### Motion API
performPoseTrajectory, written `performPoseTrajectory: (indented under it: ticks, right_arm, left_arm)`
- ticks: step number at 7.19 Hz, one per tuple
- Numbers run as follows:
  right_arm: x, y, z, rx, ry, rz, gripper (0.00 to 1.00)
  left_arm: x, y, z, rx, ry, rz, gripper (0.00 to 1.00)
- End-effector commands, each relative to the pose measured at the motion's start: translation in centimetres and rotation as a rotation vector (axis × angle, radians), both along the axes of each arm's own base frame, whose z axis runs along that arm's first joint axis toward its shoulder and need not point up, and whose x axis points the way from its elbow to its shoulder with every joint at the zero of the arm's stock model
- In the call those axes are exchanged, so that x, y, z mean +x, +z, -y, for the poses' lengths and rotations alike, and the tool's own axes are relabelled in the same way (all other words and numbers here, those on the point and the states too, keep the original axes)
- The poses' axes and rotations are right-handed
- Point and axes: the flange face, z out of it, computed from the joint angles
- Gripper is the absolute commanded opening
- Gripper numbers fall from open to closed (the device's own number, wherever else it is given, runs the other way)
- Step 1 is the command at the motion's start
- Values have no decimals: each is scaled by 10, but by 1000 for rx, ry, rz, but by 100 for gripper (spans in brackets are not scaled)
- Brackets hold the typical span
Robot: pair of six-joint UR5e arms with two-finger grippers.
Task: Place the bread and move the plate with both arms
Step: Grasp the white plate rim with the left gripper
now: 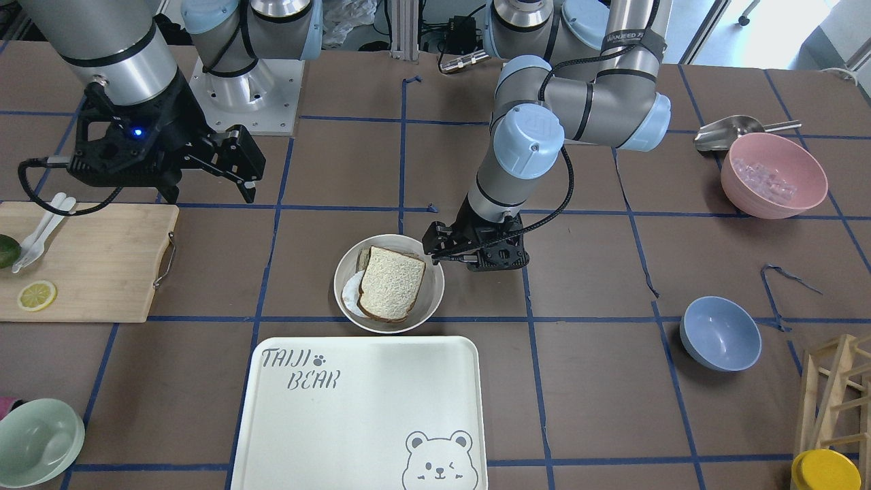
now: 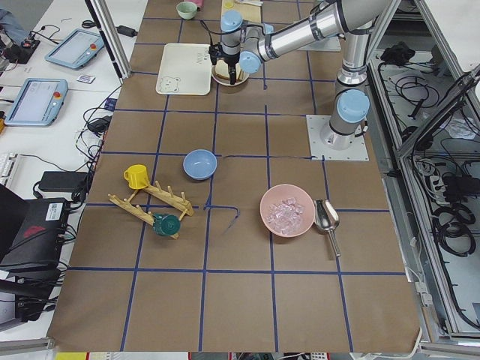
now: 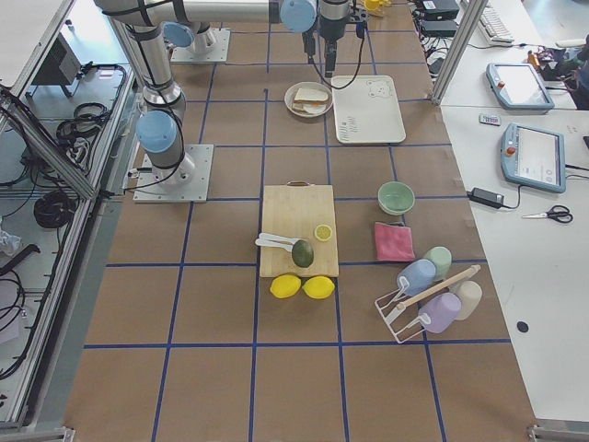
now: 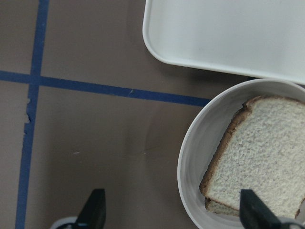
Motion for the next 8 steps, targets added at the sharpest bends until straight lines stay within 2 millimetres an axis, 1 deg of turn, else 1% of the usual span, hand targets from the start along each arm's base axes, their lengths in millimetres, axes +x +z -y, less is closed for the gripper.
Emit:
performPoseTrajectory:
  ticks: [1,2,3,4,5,6,7,8]
  right_arm:
    - [-18,3,-7,2,1,-2,100]
    - [-18,-4,-15,15,-2,-15,100]
    - [-20,-4,-25,17,-20,-45,100]
    - [-21,-6,-31,24,-87,-53,100]
    - [-20,-5,-32,21,-91,-53,100]
    - [-20,-4,-33,19,-91,-53,100]
    - [-20,-1,-36,15,-87,-53,100]
    - [-20,-1,-36,15,-84,-52,100]
  left_arm:
    - [-3,-25,6,2,-1,-6,99]
    - [-4,-38,10,2,1,-6,97]
    - [-4,-46,12,7,4,-4,94]
    - [-5,-51,13,9,4,-6,93]
    - [-6,-56,17,-5,5,-12,93]
    - [-7,-63,17,4,2,-10,87]
    - [-10,-68,15,15,-1,-8,86]
    - [-12,-65,18,7,10,-13,72]
